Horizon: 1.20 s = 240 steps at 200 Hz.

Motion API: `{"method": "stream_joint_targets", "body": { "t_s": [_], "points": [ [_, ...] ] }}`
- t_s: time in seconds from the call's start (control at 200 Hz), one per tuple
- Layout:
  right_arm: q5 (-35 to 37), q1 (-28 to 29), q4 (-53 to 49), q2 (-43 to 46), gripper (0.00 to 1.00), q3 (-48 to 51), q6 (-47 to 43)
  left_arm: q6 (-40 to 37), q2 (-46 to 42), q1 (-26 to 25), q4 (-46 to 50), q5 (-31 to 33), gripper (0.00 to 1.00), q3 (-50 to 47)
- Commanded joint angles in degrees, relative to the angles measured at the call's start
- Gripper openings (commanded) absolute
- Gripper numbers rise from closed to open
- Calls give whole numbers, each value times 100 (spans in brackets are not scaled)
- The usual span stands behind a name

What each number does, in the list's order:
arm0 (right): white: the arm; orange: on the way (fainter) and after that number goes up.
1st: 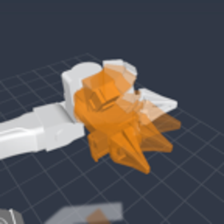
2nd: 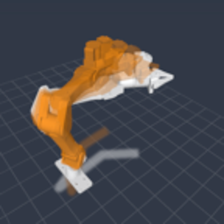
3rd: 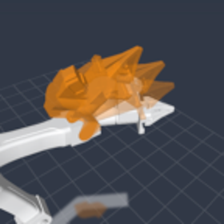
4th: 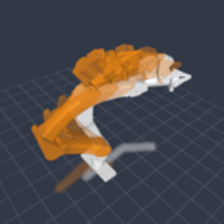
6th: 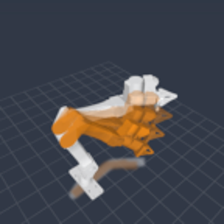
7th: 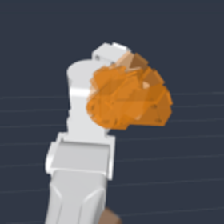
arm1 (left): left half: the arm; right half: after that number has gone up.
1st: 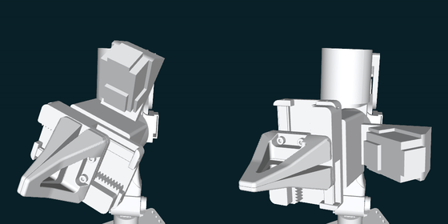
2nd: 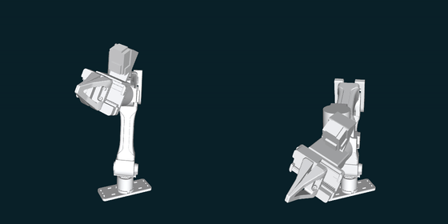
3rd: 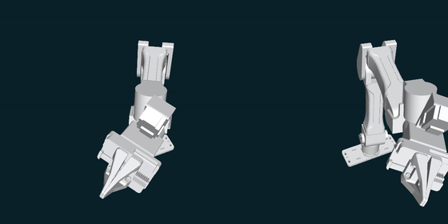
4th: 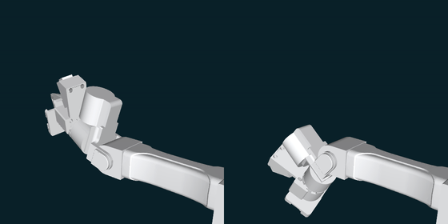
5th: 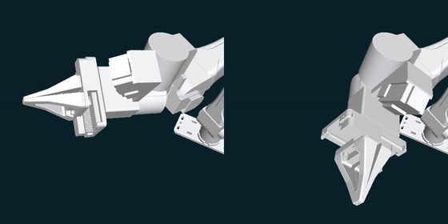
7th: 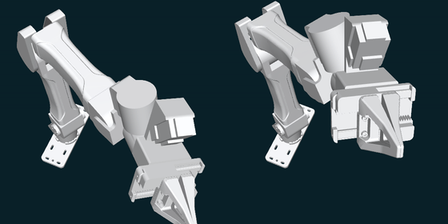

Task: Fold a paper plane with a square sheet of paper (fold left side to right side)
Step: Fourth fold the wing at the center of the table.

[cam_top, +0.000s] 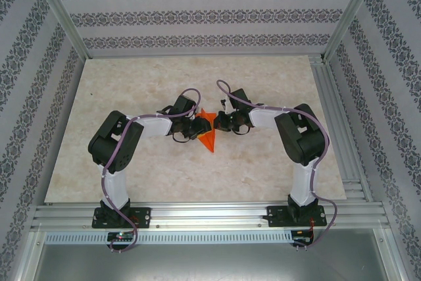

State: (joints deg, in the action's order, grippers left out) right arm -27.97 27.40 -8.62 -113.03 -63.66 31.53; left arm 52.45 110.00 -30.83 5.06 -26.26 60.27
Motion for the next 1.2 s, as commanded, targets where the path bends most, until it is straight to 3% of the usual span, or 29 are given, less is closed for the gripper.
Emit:
{"method": "stream_joint_targets", "body": {
  "t_s": [0.0,0.619,0.924,1.194],
  "points": [
    [99,74,-51,-174,1,-129,-77,-178,257,-66,451,218,39,-42],
    [259,73,-462,-395,1,-103,-226,-538,-734,128,1012,55,42,319],
    [296,82,-502,-364,1,-118,-266,-341,-24,139,618,-212,25,794],
    [309,90,-514,-359,1,-112,-270,-316,451,144,646,-82,22,1117]
  ]
}}
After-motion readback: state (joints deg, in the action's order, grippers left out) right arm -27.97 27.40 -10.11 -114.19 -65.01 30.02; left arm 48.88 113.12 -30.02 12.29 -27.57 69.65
